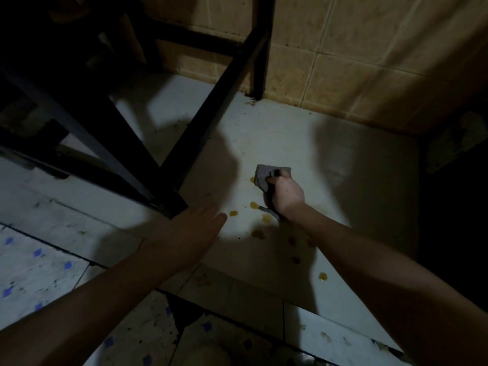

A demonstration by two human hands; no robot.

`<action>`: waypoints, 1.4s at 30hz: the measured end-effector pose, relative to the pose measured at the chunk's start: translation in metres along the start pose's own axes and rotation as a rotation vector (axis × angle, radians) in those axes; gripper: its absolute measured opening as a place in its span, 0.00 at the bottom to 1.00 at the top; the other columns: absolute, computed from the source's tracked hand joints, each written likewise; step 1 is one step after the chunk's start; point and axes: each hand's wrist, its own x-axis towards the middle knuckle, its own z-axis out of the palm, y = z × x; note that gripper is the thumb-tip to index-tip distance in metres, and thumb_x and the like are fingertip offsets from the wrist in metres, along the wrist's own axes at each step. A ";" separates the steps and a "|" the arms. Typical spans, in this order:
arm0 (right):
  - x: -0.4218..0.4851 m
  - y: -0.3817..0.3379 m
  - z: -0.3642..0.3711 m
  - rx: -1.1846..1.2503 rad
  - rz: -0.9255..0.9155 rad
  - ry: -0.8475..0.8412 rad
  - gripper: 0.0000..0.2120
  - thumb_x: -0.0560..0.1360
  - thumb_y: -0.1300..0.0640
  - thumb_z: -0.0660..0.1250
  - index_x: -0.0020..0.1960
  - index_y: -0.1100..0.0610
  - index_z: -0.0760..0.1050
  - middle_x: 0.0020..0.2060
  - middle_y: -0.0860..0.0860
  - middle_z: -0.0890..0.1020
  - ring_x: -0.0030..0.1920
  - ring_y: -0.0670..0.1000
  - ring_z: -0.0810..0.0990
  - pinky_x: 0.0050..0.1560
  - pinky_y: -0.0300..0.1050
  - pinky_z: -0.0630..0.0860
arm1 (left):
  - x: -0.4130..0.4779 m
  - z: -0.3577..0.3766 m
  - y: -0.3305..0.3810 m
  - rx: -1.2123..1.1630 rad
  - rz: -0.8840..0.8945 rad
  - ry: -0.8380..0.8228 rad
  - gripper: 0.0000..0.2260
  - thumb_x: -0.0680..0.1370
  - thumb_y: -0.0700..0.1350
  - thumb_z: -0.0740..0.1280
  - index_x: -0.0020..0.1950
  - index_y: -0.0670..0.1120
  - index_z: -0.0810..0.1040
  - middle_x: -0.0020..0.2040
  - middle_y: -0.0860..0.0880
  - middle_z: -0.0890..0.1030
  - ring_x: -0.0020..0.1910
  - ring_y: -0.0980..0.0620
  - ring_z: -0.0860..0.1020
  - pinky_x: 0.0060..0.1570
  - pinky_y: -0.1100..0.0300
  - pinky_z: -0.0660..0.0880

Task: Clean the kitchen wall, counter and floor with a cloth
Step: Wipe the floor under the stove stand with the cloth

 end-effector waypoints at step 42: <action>-0.118 0.048 0.027 -0.106 -0.081 -0.023 0.17 0.78 0.60 0.60 0.66 0.54 0.71 0.68 0.58 0.68 0.59 0.60 0.75 0.55 0.44 0.71 | 0.004 0.023 0.016 0.026 0.168 0.042 0.21 0.77 0.43 0.63 0.70 0.42 0.67 0.70 0.39 0.68 0.66 0.42 0.69 0.62 0.52 0.66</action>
